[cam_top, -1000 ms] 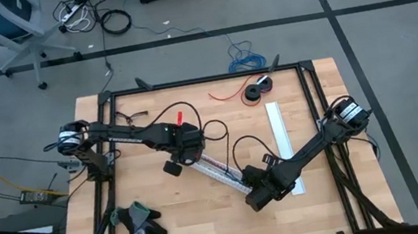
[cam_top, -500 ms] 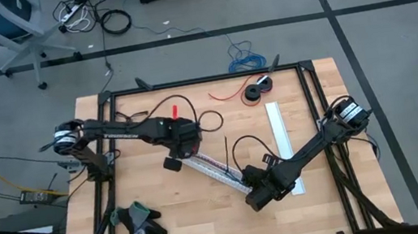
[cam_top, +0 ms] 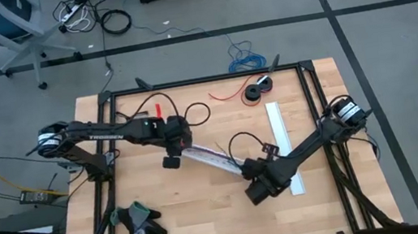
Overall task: Ziptie cables
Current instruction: Put the zip tied cable wires into the white cable duct
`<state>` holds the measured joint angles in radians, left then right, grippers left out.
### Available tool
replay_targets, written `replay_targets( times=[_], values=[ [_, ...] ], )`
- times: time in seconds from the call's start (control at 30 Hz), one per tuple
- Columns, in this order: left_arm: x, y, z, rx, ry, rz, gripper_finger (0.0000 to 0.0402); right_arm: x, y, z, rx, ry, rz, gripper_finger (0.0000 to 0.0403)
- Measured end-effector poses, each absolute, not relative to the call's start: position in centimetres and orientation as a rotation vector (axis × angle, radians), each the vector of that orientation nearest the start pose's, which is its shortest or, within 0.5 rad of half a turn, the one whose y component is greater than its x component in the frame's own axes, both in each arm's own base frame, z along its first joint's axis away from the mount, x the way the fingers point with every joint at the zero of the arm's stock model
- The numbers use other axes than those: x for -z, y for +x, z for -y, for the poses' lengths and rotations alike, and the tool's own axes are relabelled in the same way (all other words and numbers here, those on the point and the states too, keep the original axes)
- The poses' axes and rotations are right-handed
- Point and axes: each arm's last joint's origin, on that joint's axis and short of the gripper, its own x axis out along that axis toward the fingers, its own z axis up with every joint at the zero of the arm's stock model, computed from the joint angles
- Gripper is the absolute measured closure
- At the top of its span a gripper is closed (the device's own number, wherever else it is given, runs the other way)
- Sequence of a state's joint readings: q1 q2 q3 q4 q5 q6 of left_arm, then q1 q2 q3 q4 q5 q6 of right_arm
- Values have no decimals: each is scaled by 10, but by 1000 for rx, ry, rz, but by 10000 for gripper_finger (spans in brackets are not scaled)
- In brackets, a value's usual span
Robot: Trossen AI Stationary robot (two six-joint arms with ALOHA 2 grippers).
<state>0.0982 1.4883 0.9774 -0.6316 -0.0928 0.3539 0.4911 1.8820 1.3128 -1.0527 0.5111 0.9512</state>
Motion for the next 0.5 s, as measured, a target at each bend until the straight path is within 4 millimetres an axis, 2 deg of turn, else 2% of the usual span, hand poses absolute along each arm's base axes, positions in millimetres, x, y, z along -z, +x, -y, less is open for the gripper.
replay_targets(
  times=[0.23, 0.5],
  values=[
    [-206, 280, -29, 55, 246, -1139, 262, -181, 310, -134, 644, -7, -1200, 378],
    [-206, 280, -27, 81, 221, -1134, 262, -182, 315, -131, 613, -21, -1188, 313]
  ],
)
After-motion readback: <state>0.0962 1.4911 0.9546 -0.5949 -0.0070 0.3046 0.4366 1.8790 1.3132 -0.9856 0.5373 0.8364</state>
